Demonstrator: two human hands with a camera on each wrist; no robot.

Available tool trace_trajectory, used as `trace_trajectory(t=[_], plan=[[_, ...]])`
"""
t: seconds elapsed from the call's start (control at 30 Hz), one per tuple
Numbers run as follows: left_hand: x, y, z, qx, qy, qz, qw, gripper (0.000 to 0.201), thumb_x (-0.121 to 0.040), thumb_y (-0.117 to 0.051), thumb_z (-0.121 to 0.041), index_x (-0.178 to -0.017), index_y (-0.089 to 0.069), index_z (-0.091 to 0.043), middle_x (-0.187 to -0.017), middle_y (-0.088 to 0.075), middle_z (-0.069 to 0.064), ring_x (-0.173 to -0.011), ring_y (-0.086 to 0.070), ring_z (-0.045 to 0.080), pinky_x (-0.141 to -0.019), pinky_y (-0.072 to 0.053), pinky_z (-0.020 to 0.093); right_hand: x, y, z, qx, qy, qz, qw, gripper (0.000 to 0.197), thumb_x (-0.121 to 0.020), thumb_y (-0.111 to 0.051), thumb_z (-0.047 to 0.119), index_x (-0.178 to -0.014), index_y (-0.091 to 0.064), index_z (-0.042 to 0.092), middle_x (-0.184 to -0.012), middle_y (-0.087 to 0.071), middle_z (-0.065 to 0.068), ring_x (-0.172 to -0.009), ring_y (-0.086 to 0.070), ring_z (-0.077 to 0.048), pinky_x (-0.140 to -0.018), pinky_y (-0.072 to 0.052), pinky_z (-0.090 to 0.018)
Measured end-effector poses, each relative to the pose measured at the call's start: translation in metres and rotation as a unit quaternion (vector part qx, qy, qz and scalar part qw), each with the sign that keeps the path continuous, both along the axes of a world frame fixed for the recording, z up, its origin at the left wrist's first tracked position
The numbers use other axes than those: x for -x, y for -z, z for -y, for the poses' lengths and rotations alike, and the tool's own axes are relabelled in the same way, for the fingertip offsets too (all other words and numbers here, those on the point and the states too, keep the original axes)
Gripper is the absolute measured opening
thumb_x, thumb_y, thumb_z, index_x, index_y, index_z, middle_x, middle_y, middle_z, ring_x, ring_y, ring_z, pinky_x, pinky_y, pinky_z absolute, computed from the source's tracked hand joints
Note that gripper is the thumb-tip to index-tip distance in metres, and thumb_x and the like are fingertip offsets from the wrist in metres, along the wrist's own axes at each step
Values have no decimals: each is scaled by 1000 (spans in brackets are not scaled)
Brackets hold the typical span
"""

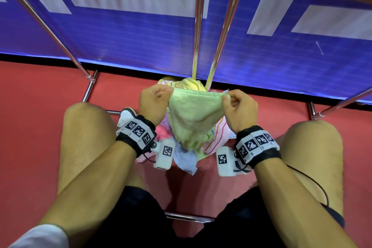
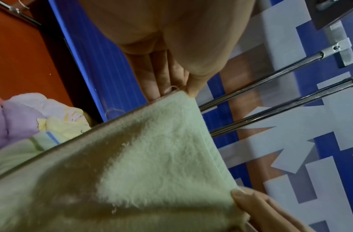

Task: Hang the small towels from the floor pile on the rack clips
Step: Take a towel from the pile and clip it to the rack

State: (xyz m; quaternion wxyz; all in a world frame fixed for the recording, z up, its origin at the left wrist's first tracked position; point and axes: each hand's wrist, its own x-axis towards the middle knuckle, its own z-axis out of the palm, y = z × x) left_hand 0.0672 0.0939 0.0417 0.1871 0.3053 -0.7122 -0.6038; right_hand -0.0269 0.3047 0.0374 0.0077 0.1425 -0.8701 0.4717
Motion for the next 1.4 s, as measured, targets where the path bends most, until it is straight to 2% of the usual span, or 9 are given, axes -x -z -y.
trace_trajectory(t=[0.13,0.3,0.43,0.5,0.63,0.8,1.03,1.23,1.4], plan=[[1,7,-12,-20,10,3,1000,14,-89,-69,-12,-78,-74,-19,-77,-73,8,-70,-68,17,-72,-61,48,-6,0,4,-13,-10,13,1000,17,-87,-54,10,-95,-48,23,-59,-47,6,-57,-49,-14,-61,-29,-29],[2,4,-26,-60,39,18,997,9,-90,-70,-15,-87,-75,-8,-88,-75,12,-80,-71,21,-75,-62,39,-12,-1,12,-26,-105,38,993,17,-85,-46,8,-83,-48,25,-57,-54,1,-51,-51,-17,-59,-49,-39],[3,4,-36,-63,78,24,995,11,-90,-70,-14,-92,-74,-4,-87,-73,13,-72,-67,8,-68,-60,26,-19,8,19,3,-171,88,981,20,-80,-46,24,-83,-60,38,-68,-65,-7,-65,-68,-28,-66,-56,-46],[4,4,-38,-61,98,21,993,7,-89,-71,-15,-90,-74,-9,-82,-73,7,-71,-67,7,-67,-60,26,-20,10,21,7,-178,108,978,28,-76,-50,19,-86,-64,40,-73,-68,-3,-71,-70,-23,-72,-58,-44],[6,5,-36,-65,115,12,991,4,-89,-71,-14,-88,-75,-15,-84,-74,1,-78,-70,10,-70,-60,29,-18,12,20,5,-212,101,972,21,-87,-61,10,-100,-70,22,-77,-72,2,-77,-70,-14,-79,-58,-38],[6,3,-36,-97,164,11,982,9,-91,-67,-11,-95,-74,-14,-92,-75,8,-84,-72,15,-75,-61,32,-14,10,18,11,-206,-3,979,7,-88,-70,10,-93,-74,11,-84,-59,8,-80,-56,4,-73,-40,-8],[4,3,-38,-97,219,8,971,17,-94,-61,-4,-102,-72,-15,-87,-76,-3,-84,-72,10,-76,-58,24,-9,15,17,11,-177,-41,983,14,-82,-79,19,-78,-68,11,-81,-62,-1,-72,-52,-4,-71,-38,-8],[5,6,-37,-75,219,4,973,22,-95,-59,-1,-98,-71,-19,-82,-75,-9,-81,-71,7,-74,-58,23,-11,14,19,-16,-208,-57,976,8,-89,-65,8,-83,-69,5,-85,-63,-6,-74,-48,-4,-73,-35,-4],[3,8,-38,-70,234,4,970,20,-95,-60,-4,-108,-69,-17,-91,-74,-2,-87,-71,10,-82,-59,30,-12,14,19,-29,-201,-65,977,11,-89,-65,14,-83,-70,7,-84,-62,-3,-73,-50,-10,-72,-35,-5]])
